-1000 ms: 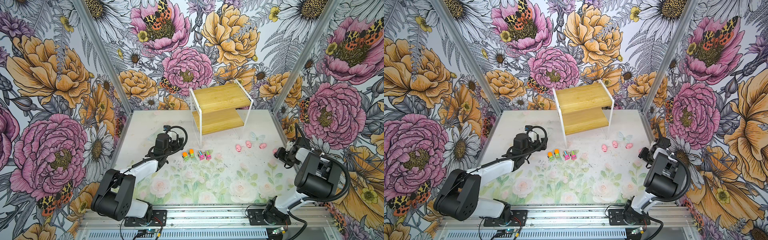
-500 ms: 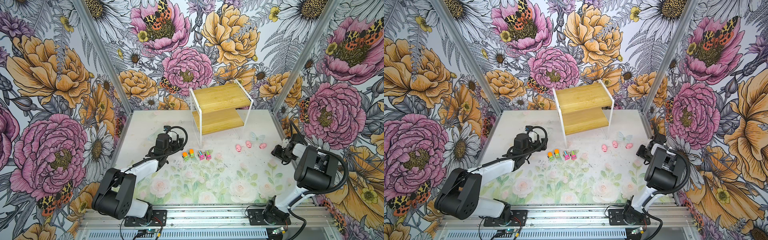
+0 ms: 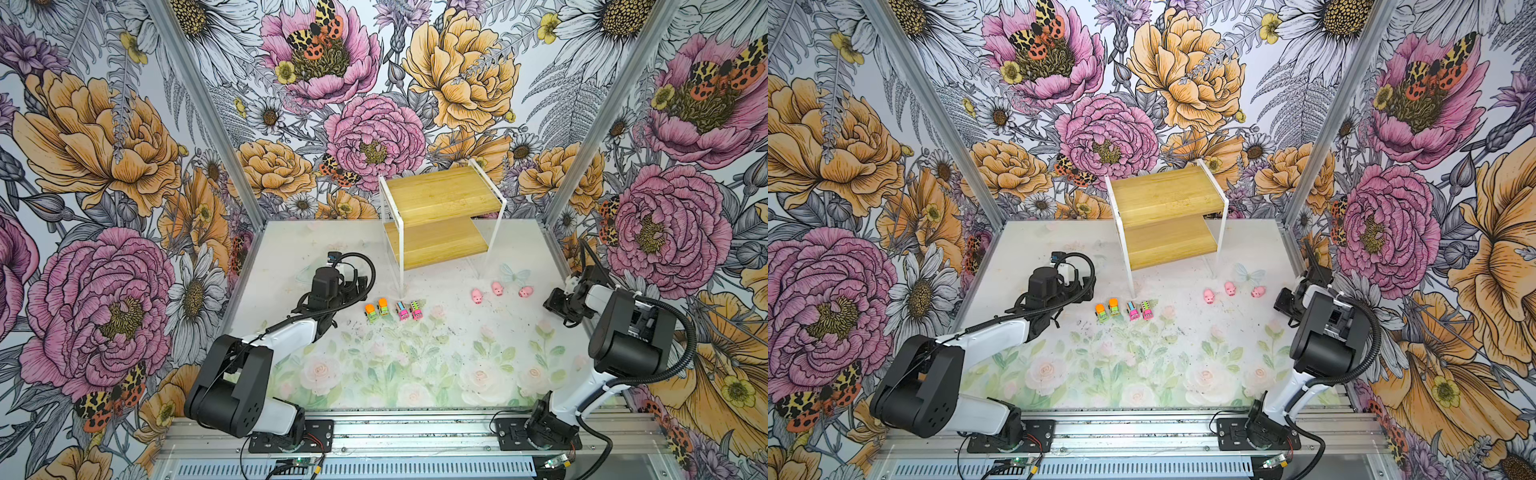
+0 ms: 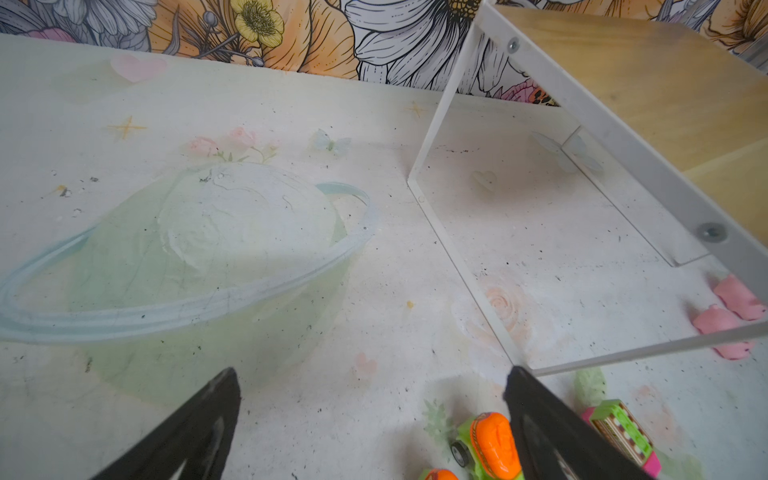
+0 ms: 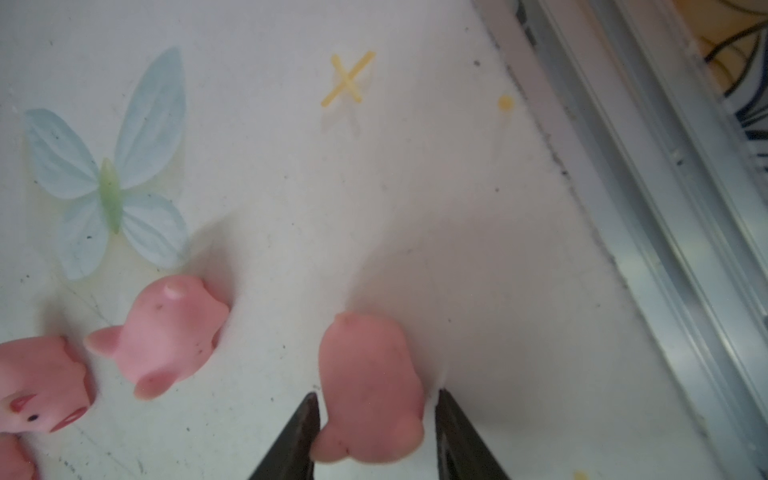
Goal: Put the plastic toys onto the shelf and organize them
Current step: 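Lower the right gripper onto a pink pig and close on it, then lift the pink pig with the right gripper and carry it toward the shelf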
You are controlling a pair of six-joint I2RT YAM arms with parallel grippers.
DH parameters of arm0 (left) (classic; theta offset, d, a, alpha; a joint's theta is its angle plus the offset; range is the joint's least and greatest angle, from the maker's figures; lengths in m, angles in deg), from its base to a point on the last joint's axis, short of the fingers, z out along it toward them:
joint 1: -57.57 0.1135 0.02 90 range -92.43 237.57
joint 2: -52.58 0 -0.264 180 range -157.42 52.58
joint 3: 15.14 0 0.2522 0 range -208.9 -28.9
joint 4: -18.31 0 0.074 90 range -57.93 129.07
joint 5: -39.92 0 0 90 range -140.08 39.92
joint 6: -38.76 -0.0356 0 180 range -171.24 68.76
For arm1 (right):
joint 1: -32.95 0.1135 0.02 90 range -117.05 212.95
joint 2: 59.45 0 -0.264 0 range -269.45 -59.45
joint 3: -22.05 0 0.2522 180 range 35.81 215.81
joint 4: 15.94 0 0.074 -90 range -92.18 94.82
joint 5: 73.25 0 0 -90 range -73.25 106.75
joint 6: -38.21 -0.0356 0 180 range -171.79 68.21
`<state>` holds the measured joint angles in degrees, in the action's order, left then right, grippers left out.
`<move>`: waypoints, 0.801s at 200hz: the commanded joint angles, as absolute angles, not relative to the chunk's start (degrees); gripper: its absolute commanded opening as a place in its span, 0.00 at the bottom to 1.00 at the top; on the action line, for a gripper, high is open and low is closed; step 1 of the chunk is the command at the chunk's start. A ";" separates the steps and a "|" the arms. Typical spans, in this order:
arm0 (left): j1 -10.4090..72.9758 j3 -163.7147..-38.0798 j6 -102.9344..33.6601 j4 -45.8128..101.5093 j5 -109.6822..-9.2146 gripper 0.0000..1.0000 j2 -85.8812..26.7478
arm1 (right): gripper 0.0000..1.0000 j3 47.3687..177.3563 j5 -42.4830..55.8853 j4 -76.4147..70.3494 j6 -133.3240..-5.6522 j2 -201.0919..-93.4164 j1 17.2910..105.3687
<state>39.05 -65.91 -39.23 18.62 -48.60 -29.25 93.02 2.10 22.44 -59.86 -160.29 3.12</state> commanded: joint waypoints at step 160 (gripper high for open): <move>38.79 -66.69 -40.03 18.28 -47.87 0.99 -29.03 | 0.24 91.27 2.70 20.08 -60.47 -158.87 5.99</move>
<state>39.05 -66.04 -39.23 18.62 -48.58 -29.68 93.30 3.63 21.48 -61.15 -160.95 4.89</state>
